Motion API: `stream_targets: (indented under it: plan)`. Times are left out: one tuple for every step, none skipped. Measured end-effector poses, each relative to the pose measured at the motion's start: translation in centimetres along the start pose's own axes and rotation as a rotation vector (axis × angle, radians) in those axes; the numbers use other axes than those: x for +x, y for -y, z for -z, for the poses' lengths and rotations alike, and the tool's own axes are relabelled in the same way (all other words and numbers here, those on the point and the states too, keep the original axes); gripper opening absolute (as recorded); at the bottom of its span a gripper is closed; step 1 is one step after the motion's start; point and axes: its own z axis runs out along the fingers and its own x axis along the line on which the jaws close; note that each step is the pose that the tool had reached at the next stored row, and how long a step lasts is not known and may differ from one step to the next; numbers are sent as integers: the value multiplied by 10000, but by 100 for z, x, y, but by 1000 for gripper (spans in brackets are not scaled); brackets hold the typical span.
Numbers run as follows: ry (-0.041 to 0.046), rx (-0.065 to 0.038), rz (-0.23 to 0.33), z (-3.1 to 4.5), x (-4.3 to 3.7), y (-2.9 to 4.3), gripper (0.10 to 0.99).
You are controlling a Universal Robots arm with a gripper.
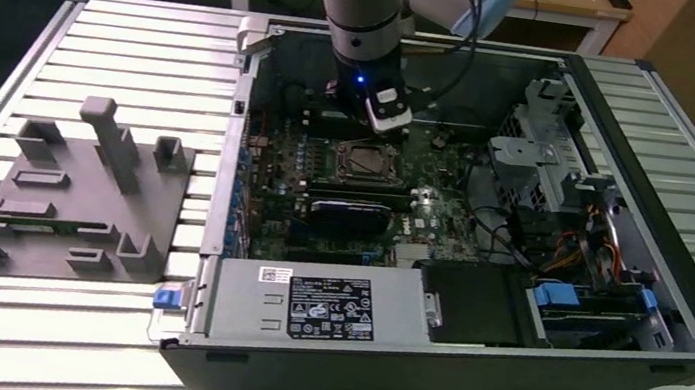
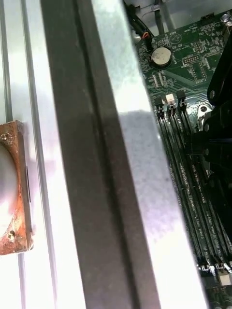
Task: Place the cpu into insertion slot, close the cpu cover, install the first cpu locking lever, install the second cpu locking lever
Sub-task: 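Install the first cpu locking lever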
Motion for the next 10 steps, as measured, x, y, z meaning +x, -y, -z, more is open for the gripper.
stream_targets:
  plan:
    - [15,17,-47,-6,2,0,106]
    - [30,34,-100,-12,5,1,106]
    - [45,49,-153,-19,8,2,106]
    - [60,65,-202,-25,10,3,106]
    - [74,82,-252,-31,12,4,106]
    - [89,99,-301,-38,14,6,106]
    - [104,115,-348,-44,16,7,106]
    - [119,132,-395,-49,18,9,106]
    - [135,149,-442,-55,20,10,106]
    - [155,171,-496,-61,22,12,106]
